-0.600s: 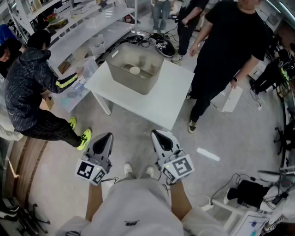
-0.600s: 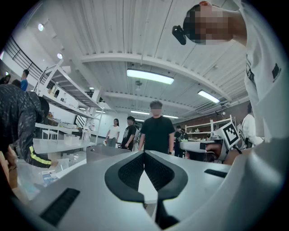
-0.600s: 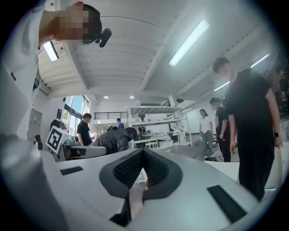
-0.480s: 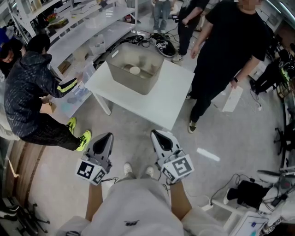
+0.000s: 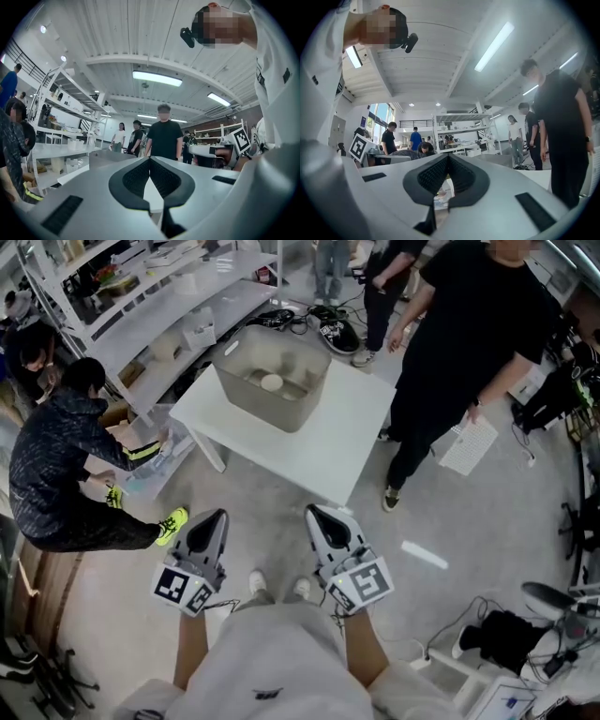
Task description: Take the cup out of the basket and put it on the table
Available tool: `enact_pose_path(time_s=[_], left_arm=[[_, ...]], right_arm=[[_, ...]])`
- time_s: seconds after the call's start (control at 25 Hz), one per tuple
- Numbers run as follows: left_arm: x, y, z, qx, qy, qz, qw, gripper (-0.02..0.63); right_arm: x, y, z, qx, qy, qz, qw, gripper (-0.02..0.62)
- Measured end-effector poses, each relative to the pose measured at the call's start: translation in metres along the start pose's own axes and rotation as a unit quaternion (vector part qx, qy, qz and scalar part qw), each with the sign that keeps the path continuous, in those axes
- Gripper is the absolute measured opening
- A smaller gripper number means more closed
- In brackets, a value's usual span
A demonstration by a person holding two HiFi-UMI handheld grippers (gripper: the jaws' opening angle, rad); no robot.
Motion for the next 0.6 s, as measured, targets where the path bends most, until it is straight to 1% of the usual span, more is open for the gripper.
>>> enact_pose_path(time_s=[0.16,0.44,0.6], left_arm=[[0.008,0.001,0.013,0.0,-0.008,0.004,1.0,0.011],[0.029,-0.001,0.041,0.0,-0.024,0.008,0.9997,0.01],[0.028,-0.005,0.052,-0.003,-0.032,0.012,0.9994,0.011]], right_arm=[[0.016,-0.001,-0.004,0.009,-0.003,0.002,1.0,0.008],[0.051,-0.006,-0.012,0.007,-0.019,-0.003,1.0,0.008],[0.063,-0.008,-0.005,0.004,-0.026,-0.003,1.0,0.008]])
Point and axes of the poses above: the fingertips, and each gripper's own axes: z forward along the fingers, x to its right, y out of its underside, the point moved 9 cm from there along -z, backward along the fingers, and after that the axes turned 15 degrees about y, right-handed, at the moved point
